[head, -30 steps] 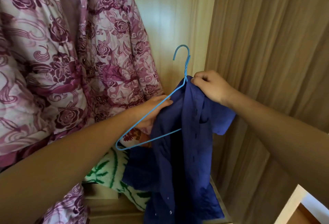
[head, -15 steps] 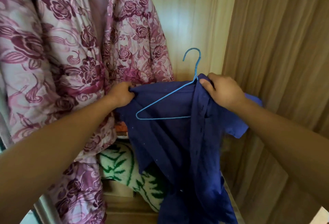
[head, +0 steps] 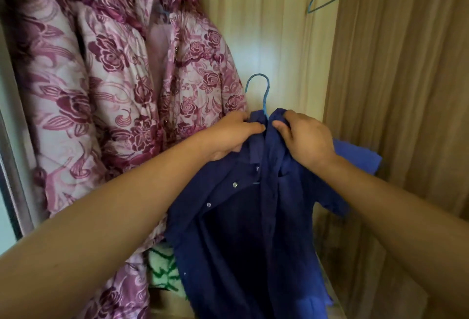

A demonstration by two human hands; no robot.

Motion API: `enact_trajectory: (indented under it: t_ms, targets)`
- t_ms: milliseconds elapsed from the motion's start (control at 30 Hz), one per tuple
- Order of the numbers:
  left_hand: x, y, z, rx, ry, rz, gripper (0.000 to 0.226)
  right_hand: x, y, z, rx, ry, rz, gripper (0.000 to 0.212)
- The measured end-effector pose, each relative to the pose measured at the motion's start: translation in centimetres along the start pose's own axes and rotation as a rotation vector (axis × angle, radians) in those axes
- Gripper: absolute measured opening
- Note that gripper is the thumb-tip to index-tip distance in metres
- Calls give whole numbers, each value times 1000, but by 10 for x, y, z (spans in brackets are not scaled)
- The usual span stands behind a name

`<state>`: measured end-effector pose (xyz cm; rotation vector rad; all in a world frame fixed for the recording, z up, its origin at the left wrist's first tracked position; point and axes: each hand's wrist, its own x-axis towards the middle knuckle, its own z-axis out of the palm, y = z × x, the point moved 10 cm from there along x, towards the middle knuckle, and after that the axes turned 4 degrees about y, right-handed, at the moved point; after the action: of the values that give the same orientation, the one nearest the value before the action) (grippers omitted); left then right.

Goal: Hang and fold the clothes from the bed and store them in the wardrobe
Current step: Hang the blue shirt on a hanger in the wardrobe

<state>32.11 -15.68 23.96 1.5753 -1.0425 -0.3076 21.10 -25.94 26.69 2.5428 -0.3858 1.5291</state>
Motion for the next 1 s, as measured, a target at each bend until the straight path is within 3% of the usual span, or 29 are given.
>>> enact_trajectory:
  t_ms: [100, 233, 333, 400, 500, 567, 600, 667, 800, 1000]
  targets:
    - [-2, 30, -4, 50, -77, 106, 17, 10, 15, -12, 120, 15, 54, 39]
    - [1, 61, -29, 81, -35, 189, 51, 31, 31, -29, 240, 49, 117, 34]
    - [-1, 92, -41, 543, 45, 409, 62, 48, 28, -37, 292, 71, 142, 32]
    - [-5, 101, -43, 879, 71, 521, 58, 58, 29, -41, 341, 91, 174, 32]
    - [-8, 97, -50, 948, 88, 561, 46, 67, 30, -46, 369, 104, 179, 32]
    - [-10, 102, -61, 961, 171, 621, 17, 72, 27, -47, 347, 96, 153, 32]
    - [-8, 105, -68, 935, 201, 627, 11, 74, 27, -46, 337, 85, 141, 32]
    - [0, 109, -83, 809, 226, 573, 25, 78, 26, -43, 344, 57, 122, 31]
    - [15, 125, -98, 508, 316, 504, 11, 92, 16, -37, 361, 44, 59, 26]
    - [21, 185, -140, 6, 592, 512, 24, 117, 8, -18, 204, 46, -59, 25]
